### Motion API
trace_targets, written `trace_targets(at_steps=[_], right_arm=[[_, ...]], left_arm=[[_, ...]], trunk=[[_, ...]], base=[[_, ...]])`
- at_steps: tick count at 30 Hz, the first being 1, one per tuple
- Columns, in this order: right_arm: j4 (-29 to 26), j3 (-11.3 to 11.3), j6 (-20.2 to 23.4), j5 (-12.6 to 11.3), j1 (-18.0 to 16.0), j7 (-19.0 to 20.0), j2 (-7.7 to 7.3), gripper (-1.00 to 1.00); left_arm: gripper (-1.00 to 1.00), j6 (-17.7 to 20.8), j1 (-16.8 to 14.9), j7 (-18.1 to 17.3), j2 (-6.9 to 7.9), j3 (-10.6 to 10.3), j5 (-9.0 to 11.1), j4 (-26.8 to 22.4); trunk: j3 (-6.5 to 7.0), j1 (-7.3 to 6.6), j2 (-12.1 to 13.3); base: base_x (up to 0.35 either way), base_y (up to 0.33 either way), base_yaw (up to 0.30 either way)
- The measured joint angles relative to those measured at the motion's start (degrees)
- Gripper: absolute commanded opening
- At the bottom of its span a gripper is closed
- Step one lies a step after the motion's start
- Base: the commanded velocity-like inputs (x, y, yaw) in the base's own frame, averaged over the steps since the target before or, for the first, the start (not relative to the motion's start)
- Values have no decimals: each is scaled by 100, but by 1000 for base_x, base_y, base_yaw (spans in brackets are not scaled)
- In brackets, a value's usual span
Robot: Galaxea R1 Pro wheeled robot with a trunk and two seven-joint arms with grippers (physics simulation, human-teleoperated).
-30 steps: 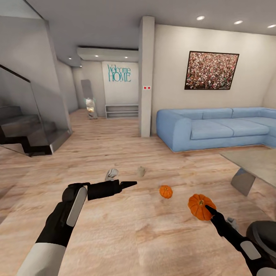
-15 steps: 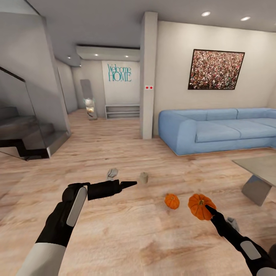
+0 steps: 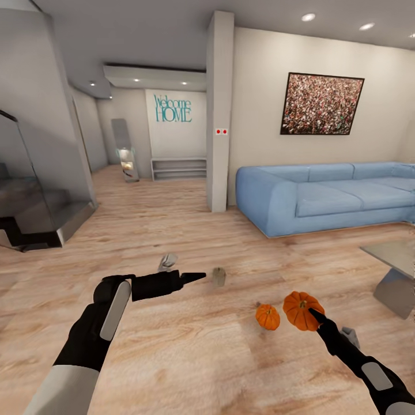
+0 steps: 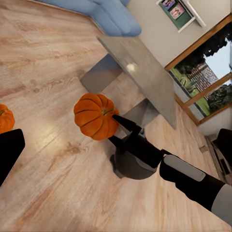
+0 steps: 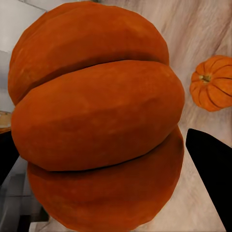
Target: Place each of the two pumpkins and all three candles from the living room inside a cabinet in the living room (use any cabinet), then make sure every cabinet is closed, and position the cauldron so it is next to a table in the living room.
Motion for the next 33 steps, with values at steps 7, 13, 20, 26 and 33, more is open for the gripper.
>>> trace_targets(at_steps=[7, 13, 20, 26, 33], right_arm=[[-2, -6, 8, -26, -1, 6, 0, -100], [-2, -7, 8, -26, -1, 7, 0, -100], [-1, -6, 8, -25, -1, 5, 0, -100], [-1, -7, 8, -27, -1, 4, 0, -100], [-1, -13, 8, -28, -1, 3, 0, -100]], left_arm=[[100, 0, 0, -3, 0, 1, 0, 0], [100, 0, 0, -5, 0, 4, 0, 0], [100, 0, 0, -2, 0, 1, 0, 8], [100, 0, 0, -5, 0, 0, 0, 9], [100, 0, 0, -5, 0, 0, 0, 7]], trunk=[[0, 0, 0], [2, 0, 0], [15, 0, 0], [28, 0, 0], [45, 0, 0]], base=[[310, 192, -266], [309, 194, -277], [300, 206, -279], [289, 216, -279], [268, 233, -279]])
